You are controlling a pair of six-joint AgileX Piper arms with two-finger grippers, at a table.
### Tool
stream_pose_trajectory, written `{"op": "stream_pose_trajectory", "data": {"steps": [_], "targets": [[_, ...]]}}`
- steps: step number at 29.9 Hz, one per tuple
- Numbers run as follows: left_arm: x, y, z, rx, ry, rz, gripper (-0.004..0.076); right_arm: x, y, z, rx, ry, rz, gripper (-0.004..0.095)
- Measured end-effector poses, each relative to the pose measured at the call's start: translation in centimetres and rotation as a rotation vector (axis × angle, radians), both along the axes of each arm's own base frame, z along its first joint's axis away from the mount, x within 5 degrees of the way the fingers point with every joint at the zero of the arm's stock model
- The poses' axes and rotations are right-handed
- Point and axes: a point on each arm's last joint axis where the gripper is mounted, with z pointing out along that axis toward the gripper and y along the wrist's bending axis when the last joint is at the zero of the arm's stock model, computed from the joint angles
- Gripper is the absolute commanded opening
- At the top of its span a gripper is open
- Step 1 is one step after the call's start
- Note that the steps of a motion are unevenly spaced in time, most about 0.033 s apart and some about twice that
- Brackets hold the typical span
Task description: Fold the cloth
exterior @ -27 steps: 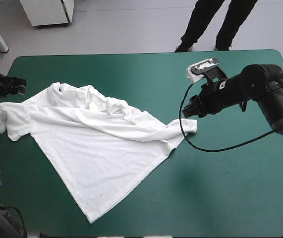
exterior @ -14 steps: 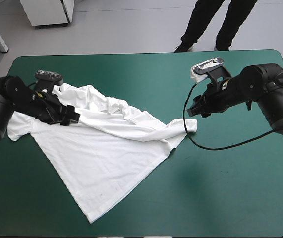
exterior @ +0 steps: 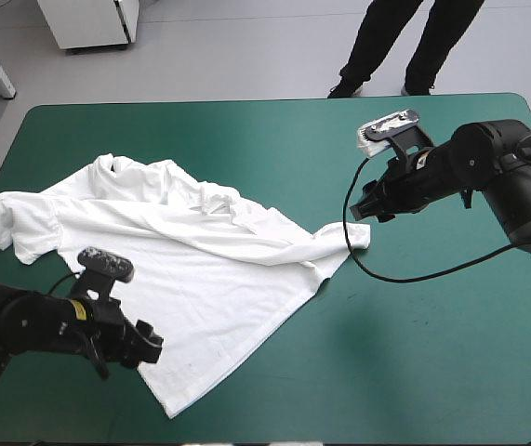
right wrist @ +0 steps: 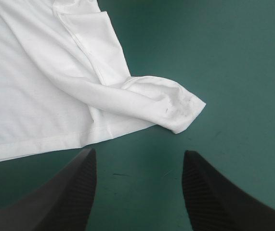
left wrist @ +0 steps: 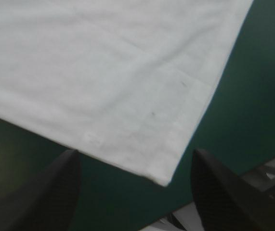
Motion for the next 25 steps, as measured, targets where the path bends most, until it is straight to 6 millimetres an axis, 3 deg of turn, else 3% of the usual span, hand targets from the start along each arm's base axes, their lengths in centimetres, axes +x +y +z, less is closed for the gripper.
{"op": "stream_pose_trajectory", "data": {"steps": [7,25], "targets": [[-2.0,-1.4,-3.5,0.045,0.128,-0.087,0.0472,-0.1,0.2,0.0,0.030,0.014,0.005,0.0514],[-1.4,-2.6,-5.4,0.199,0.115,-0.376,0.0462,0.0,0.3,0.1,0.040,0.004,0.003,0.0514]]}}
